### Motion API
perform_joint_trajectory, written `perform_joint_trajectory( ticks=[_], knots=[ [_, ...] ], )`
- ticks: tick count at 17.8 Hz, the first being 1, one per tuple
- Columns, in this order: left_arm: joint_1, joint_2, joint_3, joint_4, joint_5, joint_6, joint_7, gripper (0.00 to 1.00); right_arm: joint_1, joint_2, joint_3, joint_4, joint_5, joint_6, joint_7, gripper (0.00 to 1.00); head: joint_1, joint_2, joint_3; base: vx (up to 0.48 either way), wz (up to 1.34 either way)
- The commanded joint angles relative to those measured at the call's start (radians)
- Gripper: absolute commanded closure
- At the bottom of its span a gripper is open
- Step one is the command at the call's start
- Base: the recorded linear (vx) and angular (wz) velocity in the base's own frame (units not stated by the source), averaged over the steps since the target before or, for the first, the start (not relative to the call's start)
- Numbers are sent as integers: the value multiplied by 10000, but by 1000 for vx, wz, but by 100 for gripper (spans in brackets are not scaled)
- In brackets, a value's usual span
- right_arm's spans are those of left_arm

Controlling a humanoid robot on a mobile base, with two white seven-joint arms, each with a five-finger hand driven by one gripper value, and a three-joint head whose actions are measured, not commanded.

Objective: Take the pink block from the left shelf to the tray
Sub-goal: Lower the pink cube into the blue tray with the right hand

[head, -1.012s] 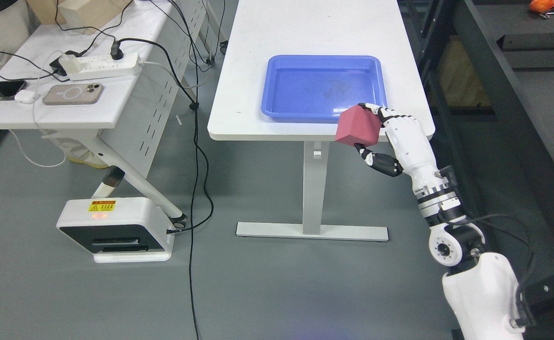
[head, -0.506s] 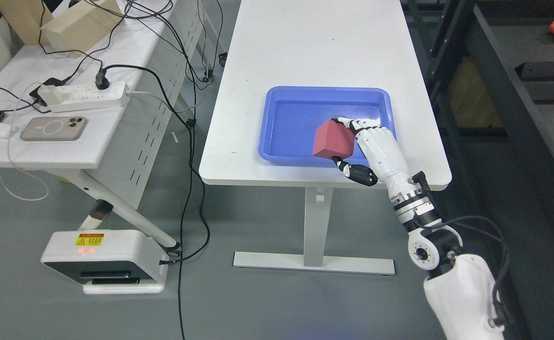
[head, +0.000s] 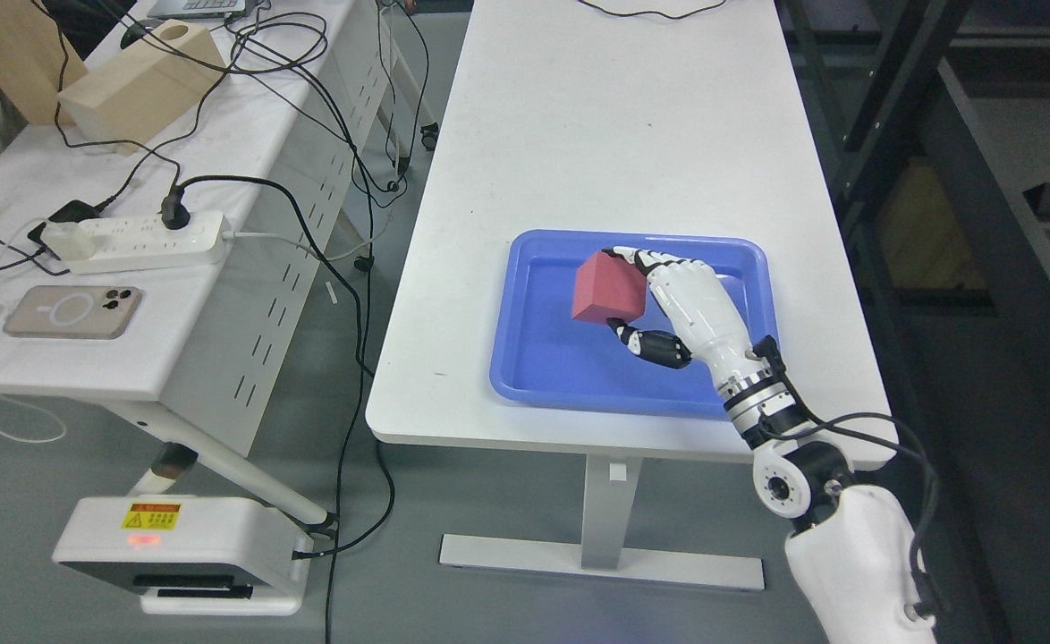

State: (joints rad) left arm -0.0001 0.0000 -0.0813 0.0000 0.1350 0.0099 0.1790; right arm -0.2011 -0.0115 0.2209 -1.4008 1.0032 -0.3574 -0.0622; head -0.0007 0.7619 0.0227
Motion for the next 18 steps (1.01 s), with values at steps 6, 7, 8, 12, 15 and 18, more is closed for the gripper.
perform_joint_trajectory(
  ticks=[6, 7, 8, 12, 15, 18],
  knots=[
    [-291, 175, 0, -174, 0, -6, 4, 0, -858, -191, 16, 432, -76, 0, 54, 60, 0, 0, 0, 185, -23],
    [-291, 175, 0, -174, 0, -6, 4, 0, -796, -252, 15, 432, -92, 15, 54, 56, 0, 0, 0, 117, -26],
    [-306, 175, 0, -174, 0, -6, 4, 0, -705, -299, 0, 432, -123, 15, 54, 51, 0, 0, 0, 92, -3],
    [-291, 175, 0, -174, 0, -6, 4, 0, -367, -468, -367, 432, -673, 15, 39, 41, 0, 0, 0, 65, -1],
    [-291, 175, 0, -174, 0, -6, 4, 0, -213, -758, -659, 432, -1180, 15, 39, 34, 0, 0, 0, 26, 0],
    [-291, 175, 0, -174, 0, -6, 4, 0, -30, -1019, -675, 432, -1411, 15, 8, 33, 0, 0, 0, 0, 0]
  ],
)
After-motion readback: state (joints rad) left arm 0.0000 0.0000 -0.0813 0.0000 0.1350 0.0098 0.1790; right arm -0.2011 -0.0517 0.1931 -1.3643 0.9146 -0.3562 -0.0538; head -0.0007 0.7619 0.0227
